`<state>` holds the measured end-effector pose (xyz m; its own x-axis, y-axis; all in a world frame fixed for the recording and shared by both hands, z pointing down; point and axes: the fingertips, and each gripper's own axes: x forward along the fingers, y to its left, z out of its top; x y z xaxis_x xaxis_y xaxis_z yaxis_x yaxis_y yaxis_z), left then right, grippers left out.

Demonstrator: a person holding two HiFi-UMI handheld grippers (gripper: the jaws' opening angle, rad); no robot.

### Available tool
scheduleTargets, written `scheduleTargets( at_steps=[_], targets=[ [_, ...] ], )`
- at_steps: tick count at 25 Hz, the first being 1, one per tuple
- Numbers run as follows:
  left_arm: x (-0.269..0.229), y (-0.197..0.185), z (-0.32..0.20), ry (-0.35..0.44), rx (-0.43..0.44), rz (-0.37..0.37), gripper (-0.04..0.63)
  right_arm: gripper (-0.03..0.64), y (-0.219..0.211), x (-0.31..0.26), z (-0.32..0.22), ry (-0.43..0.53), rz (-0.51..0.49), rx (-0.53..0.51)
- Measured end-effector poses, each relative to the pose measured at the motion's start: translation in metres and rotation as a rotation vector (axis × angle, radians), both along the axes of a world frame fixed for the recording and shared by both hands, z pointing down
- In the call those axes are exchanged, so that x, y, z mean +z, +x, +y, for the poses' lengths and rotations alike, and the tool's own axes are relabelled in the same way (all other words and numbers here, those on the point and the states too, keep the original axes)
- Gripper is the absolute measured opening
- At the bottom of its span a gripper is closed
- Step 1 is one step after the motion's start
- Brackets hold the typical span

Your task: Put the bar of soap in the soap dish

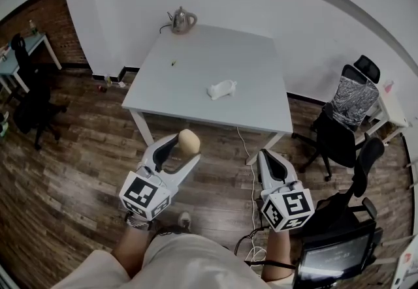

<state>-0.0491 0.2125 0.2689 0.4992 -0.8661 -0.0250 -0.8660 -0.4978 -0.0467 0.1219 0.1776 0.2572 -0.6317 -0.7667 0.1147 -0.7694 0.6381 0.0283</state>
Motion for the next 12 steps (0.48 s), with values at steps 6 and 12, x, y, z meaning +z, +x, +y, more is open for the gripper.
scheduleTargets(
  at_steps=[6,12],
  targets=[
    [0.004,-0.01,-0.016,-0.006,0.007,0.006,0.272,0.002,-0.012,0.004,-0.015,-0.013,0.004,0.001],
    [0.009,-0.016,-0.032,-0.02,0.016,0.011,0.272,0.002,-0.021,0.01,-0.028,-0.028,0.014,-0.001]
  ],
)
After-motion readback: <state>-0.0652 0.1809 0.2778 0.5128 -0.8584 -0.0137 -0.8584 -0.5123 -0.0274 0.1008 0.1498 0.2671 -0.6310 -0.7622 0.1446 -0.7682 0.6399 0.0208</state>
